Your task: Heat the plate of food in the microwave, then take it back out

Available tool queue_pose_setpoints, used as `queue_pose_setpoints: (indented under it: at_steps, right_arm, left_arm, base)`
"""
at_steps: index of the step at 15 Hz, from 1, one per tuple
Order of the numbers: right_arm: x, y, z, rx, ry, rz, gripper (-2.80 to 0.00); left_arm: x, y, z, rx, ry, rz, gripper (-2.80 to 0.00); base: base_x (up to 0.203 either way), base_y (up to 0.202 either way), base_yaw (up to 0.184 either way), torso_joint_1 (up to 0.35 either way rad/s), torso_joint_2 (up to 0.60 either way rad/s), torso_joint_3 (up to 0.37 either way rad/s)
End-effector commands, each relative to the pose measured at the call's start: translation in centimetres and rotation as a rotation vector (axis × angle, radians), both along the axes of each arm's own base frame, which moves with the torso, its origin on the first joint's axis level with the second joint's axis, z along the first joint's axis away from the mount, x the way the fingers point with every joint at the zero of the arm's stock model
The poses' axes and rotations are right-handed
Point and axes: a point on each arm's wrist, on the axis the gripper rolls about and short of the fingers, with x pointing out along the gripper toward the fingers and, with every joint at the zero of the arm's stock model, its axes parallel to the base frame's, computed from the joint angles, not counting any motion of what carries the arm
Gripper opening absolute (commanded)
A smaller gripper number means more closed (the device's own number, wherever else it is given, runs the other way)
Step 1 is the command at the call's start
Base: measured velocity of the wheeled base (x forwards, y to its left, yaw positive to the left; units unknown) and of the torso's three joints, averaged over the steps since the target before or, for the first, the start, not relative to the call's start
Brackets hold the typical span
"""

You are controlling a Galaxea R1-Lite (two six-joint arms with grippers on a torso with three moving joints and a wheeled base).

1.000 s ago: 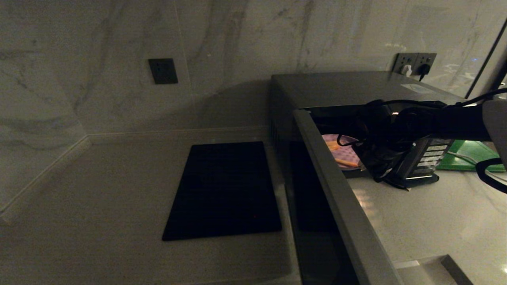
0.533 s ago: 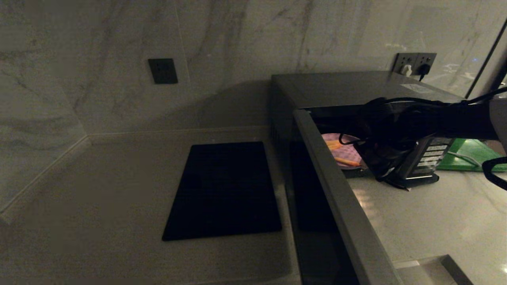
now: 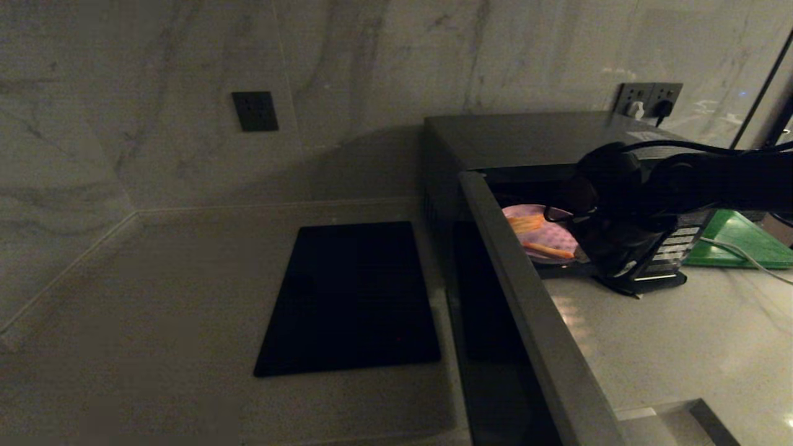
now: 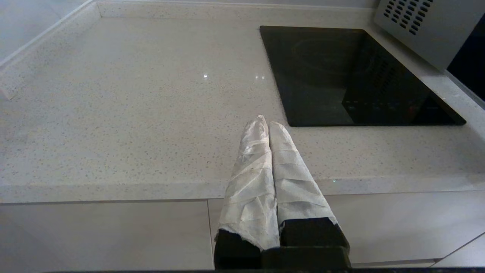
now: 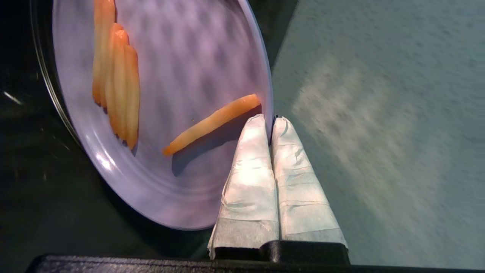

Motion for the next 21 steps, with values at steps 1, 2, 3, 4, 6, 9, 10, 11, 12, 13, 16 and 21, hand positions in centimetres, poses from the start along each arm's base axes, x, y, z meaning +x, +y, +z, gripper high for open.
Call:
queue_pose_setpoints:
  at_steps: [1,2,3,4,6,9,10,11,12,13,16,21]
  right_arm:
    - [-1.8,-0.3,1.4,0.009,-0.013,-0.004,-2.80]
    - [-2.6,-0.4,1.7,0.010,-0.014,-0.003,-2.80]
    - [-3.6,-0.6,2.0,0.011,-0.011,-0.001,-2.80]
    - [-4.5,-0.7,2.2,0.012,-0.005,0.004,-2.80]
    - [-6.5,-0.9,2.2,0.017,0.021,0.016,-2.80]
    - [-9.8,-1.3,2.8,0.023,0.025,0.028,-2.80]
    - [-11.0,-1.5,3.0,0.023,0.021,0.030,-2.80]
    - [-12.1,-1.7,3.2,0.023,0.018,0.031,-2.80]
    - [-13.1,-1.9,3.3,0.023,0.019,0.032,-2.80]
    - [-14.2,-2.1,3.1,0.019,0.029,0.034,-2.80]
    - [-16.6,-2.6,2.6,0.013,0.046,0.034,-2.80]
    - [-19.4,-4.1,3.0,-0.014,0.016,-0.023,-2.80]
  left_arm:
    - [0.0,0.0,0.0,-0.001,0.001,0.001,-2.80]
    - [0.0,0.0,0.0,-0.001,-0.001,0.001,-2.80]
    - [0.0,0.0,0.0,-0.001,0.001,0.001,-2.80]
    - [0.0,0.0,0.0,-0.001,0.001,0.001,-2.80]
    - [0.0,0.0,0.0,-0.001,0.001,0.001,-2.80]
    - [0.0,0.0,0.0,-0.001,0.001,0.001,-2.80]
    - [0.0,0.0,0.0,0.001,0.001,0.001,-2.80]
    - [0.0,0.0,0.0,-0.001,0.001,0.001,-2.80]
    - [0.0,0.0,0.0,-0.001,0.001,0.001,-2.80]
    - [0.0,0.0,0.0,0.000,-0.001,0.001,-2.80]
    - [0.0,0.0,0.0,-0.001,0.001,0.001,-2.80]
    - [0.0,0.0,0.0,-0.001,0.001,0.001,-2.80]
  base:
    - [0.000,0.000,0.000,0.000,0.00,0.000]
    - [0.000,0.000,0.000,0.000,0.00,0.000]
    - [0.000,0.000,0.000,0.000,0.00,0.000]
    - [0.000,0.000,0.000,0.000,0.00,0.000]
    - [0.000,0.000,0.000,0.000,0.00,0.000]
    - [0.000,0.000,0.000,0.000,0.00,0.000]
    - [0.000,0.000,0.000,0.000,0.00,0.000]
    - [0.000,0.000,0.000,0.000,0.00,0.000]
    - [0.000,0.000,0.000,0.000,0.00,0.000]
    - [0.000,0.000,0.000,0.000,0.00,0.000]
    - [0.000,0.000,0.000,0.000,0.00,0.000]
    - [0.000,0.000,0.000,0.000,0.00,0.000]
